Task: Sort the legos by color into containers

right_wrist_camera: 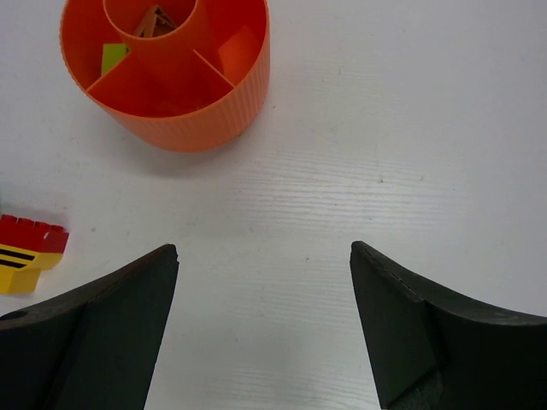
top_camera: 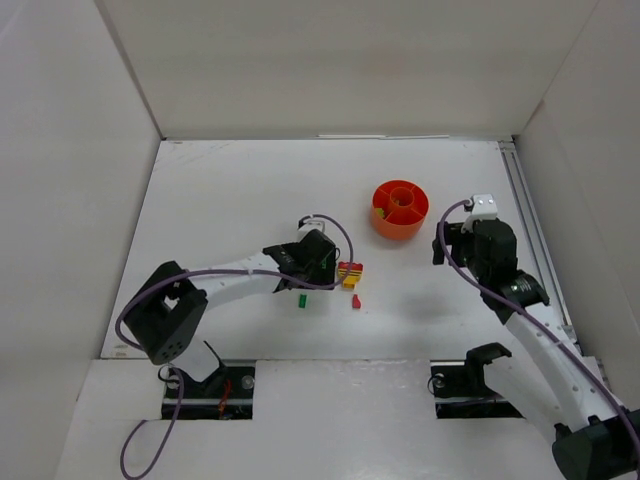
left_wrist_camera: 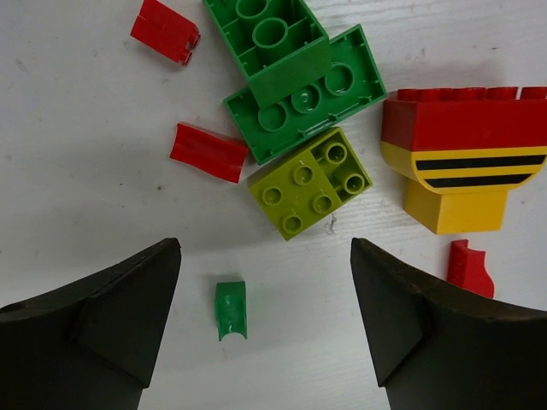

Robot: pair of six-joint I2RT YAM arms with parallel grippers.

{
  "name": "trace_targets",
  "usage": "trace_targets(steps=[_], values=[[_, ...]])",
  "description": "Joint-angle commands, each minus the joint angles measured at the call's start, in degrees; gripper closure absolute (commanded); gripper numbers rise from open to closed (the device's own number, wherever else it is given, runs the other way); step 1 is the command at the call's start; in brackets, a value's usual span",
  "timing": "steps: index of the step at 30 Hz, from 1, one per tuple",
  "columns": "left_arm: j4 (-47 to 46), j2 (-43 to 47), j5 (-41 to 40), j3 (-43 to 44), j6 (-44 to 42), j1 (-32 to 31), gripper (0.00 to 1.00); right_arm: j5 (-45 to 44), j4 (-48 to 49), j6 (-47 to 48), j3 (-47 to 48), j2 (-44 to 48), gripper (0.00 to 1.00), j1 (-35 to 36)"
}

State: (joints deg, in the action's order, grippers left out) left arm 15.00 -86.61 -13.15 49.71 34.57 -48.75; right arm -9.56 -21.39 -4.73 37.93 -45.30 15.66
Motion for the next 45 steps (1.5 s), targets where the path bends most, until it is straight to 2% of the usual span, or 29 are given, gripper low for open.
trace_targets(steps=[1,11,18,21,27,30,32,36,41,45], values=[[-3.0,-0.2,-1.5,0.8,-2.0,-0.3,0.22,0.2,4.2,0.7,-0.2,2.5,0.13,-0.4],[-5.3,-7.1,-2.8,3.7,-3.8,-0.3,0.24,-0.9,3.7,0.7,-0.8,2.6,0.13,-0.4],[-6.5,-7.6,-2.8,4.3,-4.3,-0.3,0.25,-0.9,3.7,0.7,-0.8,2.6,0.13,0.2],[-6.5,-8.1,-2.2,4.9,-4.9,-0.3,0.32,-1.4,3.2,0.7,-0.8,3.1,0.13,0.2],[-6.5,-7.5,-1.0,4.3,-4.9,-0.8,0.52,-1.9,3.2,0.2,-0.8,4.2,0.13,0.2],[-6.5,-6.3,-0.5,3.8,-4.9,-1.3,0.56,-2.0,3.2,0.2,-0.8,4.3,0.13,0.2],[-6.0,-5.0,0.0,4.3,-4.9,-1.3,0.62,-2.0,3.2,0.2,-0.8,4.3,0.13,0.2],[-5.4,-1.4,0.7,4.3,-4.4,-1.3,0.67,-2.0,3.2,0.2,-0.8,4.8,0.13,0.2],[-4.9,3.3,1.2,5.5,-4.5,-1.3,0.67,-0.8,3.7,0.2,-0.8,4.8,0.13,0.2],[-4.9,1.6,0.1,12.7,-8.0,-1.3,0.67,-0.8,3.7,0.2,-0.8,4.8,0.13,0.2]])
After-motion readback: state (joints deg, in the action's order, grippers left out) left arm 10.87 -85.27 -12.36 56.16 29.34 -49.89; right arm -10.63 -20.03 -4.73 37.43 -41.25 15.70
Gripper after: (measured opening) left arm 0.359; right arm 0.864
